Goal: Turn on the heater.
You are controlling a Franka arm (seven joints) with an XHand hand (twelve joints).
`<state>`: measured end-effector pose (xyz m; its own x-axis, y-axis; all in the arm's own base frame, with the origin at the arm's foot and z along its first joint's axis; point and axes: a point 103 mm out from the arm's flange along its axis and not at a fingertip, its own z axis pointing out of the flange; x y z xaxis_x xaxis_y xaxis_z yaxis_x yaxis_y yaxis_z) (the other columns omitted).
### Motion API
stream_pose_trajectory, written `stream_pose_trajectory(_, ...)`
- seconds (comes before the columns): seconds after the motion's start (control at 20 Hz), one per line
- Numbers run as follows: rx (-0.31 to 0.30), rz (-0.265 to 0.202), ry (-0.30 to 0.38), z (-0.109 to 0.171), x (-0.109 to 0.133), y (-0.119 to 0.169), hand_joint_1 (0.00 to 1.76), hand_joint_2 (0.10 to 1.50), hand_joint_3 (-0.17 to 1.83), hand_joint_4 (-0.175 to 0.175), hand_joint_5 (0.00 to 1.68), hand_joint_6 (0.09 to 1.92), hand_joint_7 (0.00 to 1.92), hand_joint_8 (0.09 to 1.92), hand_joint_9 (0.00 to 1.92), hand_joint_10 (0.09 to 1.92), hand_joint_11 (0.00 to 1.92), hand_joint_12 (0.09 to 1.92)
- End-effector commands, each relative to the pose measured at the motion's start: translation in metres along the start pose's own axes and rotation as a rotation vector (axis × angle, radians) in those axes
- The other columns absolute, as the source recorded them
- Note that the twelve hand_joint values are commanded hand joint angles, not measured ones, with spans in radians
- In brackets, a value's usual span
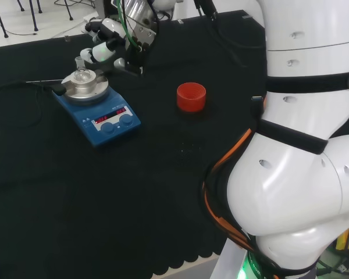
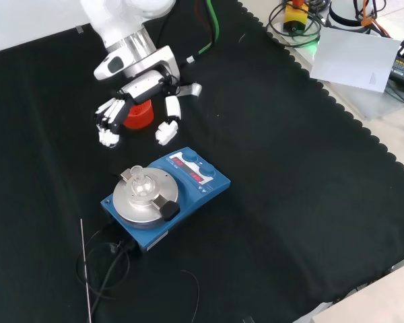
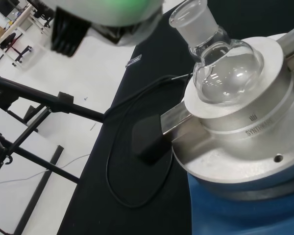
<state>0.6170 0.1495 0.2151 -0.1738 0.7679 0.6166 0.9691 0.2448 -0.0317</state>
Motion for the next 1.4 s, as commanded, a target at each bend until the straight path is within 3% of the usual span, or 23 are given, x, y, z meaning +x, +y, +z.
stream_pose_trajectory(0.05, -0.020, 0.008, -0.028, -0.013, 0.002, -0.019, 0.96, 0.53, 0.78, -0.008, 0.43, 0.26, 0.25, 0.64, 0.42, 0.67, 0.00, 1.39)
stream_pose_trajectory(0.3, 0.005, 0.029, -0.074, -0.020, -0.001, -0.031, 0.96, 0.54, 0.78, -0.006, 0.43, 0.25, 0.25, 0.64, 0.42, 0.67, 0.00, 1.38)
stream_pose_trajectory(0.55, 0.082, 0.044, -0.184, -0.027, -0.003, -0.048, 0.96, 0.54, 0.79, -0.008, 0.31, 0.14, 0.32, 0.66, 0.48, 0.68, 0.04, 1.45)
stream_pose_trajectory(1.0, 0.147, 0.105, -0.301, -0.035, -0.001, -0.091, 1.11, 0.55, 0.90, -0.015, 0.26, 0.09, 0.77, 0.67, 1.01, 0.55, 0.66, 1.26)
stream_pose_trajectory(1.4, 0.198, 0.131, -0.364, -0.020, 0.012, -0.126, 1.15, 0.56, 0.91, -0.023, 0.26, 0.09, 0.93, 0.75, 1.17, 0.59, 0.90, 1.14)
